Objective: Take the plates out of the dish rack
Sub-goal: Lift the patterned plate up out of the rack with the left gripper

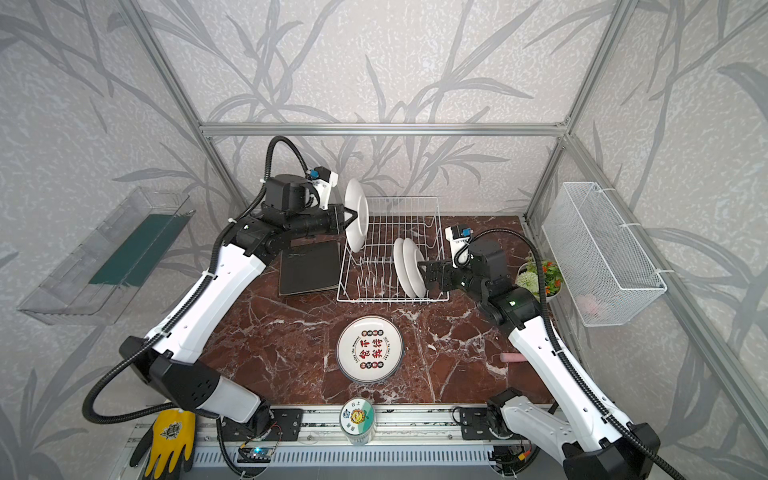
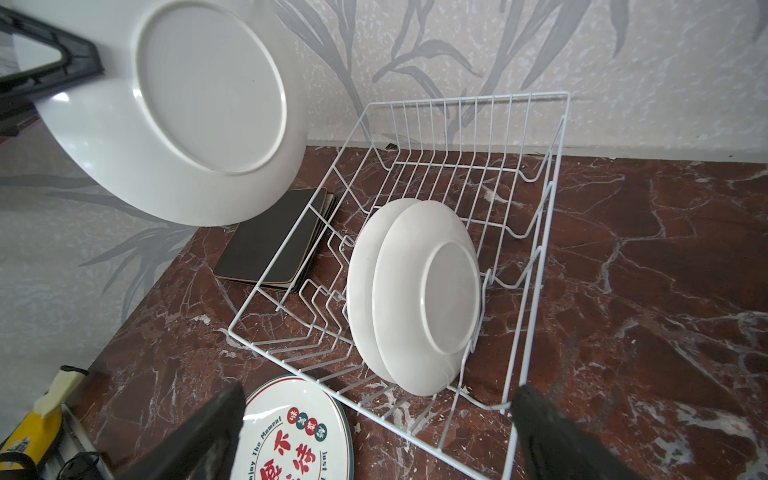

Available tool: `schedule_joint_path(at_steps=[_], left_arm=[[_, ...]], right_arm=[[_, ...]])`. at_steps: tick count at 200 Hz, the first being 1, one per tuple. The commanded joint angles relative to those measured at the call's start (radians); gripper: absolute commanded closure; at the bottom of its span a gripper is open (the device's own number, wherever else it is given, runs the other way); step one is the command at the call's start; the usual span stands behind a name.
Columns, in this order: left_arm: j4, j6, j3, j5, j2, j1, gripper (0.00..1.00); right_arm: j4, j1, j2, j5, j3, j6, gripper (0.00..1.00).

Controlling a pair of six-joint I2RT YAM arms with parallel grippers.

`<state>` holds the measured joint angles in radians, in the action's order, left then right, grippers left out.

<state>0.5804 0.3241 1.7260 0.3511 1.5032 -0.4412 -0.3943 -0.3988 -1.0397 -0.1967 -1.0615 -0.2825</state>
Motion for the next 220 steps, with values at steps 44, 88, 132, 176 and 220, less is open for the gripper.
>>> schedule_joint_path(at_steps=[44, 88, 132, 176, 220], left_arm=[[-0.221, -0.53, -0.238, -0.076, -0.238, -0.048, 1.0], [-0.277, -0.874, -0.388, -0.131, -0.343, -0.106, 1.0], [-0.301, -1.162, -0.495, -0.273, -0.38, -0.174, 1.0], [-0.428, -1.362, -0.609, -0.39, -0.389, -0.232, 1.0], [-0.477, -1.488, -0.655, -0.429, -0.374, -0.277, 1.0]], right_arm=[[-0.041, 0.005, -0.059, -0.057, -0.114, -0.125, 0.01], [-0.027, 0.005, -0.111, -0.113, -0.187, -0.185, 0.01], [-0.017, 0.005, -0.178, -0.197, -0.27, -0.252, 0.01], [0.005, -0.012, -0.219, -0.204, -0.321, -0.297, 0.02], [0.036, -0.06, -0.282, -0.172, -0.35, -0.347, 0.08]])
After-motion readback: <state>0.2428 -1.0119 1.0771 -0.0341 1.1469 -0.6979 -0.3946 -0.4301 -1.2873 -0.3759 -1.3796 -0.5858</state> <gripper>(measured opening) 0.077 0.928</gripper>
